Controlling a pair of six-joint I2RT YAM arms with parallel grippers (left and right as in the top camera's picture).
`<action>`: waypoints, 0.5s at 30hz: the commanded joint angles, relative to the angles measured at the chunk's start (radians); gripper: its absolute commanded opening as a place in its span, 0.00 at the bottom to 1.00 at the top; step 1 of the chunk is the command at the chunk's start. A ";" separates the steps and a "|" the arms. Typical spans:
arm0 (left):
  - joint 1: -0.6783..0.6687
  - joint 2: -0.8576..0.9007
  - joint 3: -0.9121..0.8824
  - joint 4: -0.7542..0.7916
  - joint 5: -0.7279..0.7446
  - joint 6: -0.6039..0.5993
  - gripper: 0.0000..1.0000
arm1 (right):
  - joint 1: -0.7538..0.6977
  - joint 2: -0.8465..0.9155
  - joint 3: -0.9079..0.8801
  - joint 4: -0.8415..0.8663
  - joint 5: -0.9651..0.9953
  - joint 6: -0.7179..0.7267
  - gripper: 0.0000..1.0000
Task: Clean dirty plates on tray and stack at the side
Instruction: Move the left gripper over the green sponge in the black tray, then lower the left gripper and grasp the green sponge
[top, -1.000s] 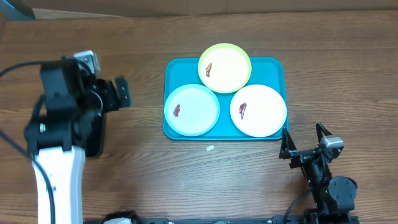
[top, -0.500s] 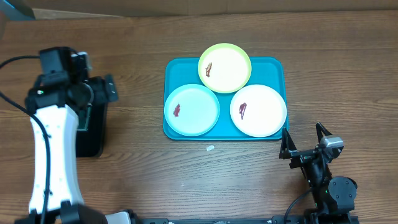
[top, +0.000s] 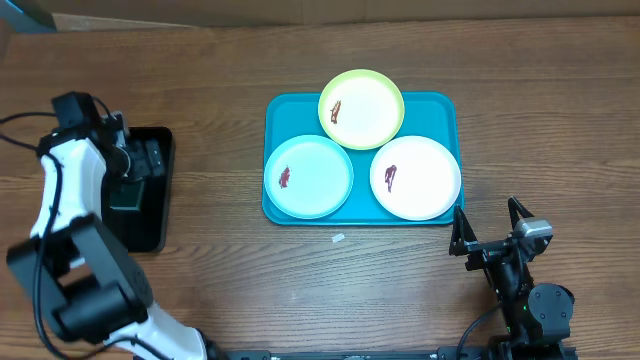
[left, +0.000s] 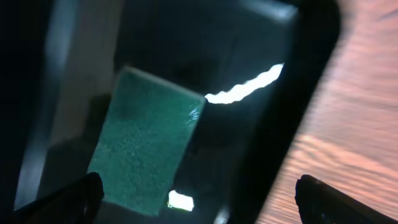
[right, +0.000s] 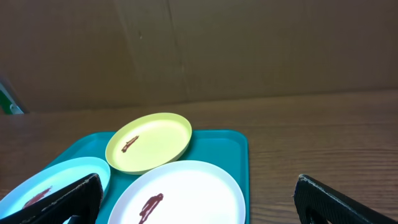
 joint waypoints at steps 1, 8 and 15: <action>0.019 0.050 0.013 0.008 -0.056 0.047 0.97 | -0.006 -0.001 -0.010 0.005 0.013 0.000 1.00; 0.053 0.059 0.014 0.050 0.066 0.132 0.92 | -0.006 -0.001 -0.010 0.005 0.013 0.000 1.00; 0.100 0.077 0.013 0.018 0.158 0.306 0.92 | -0.006 -0.001 -0.010 0.005 0.013 0.000 1.00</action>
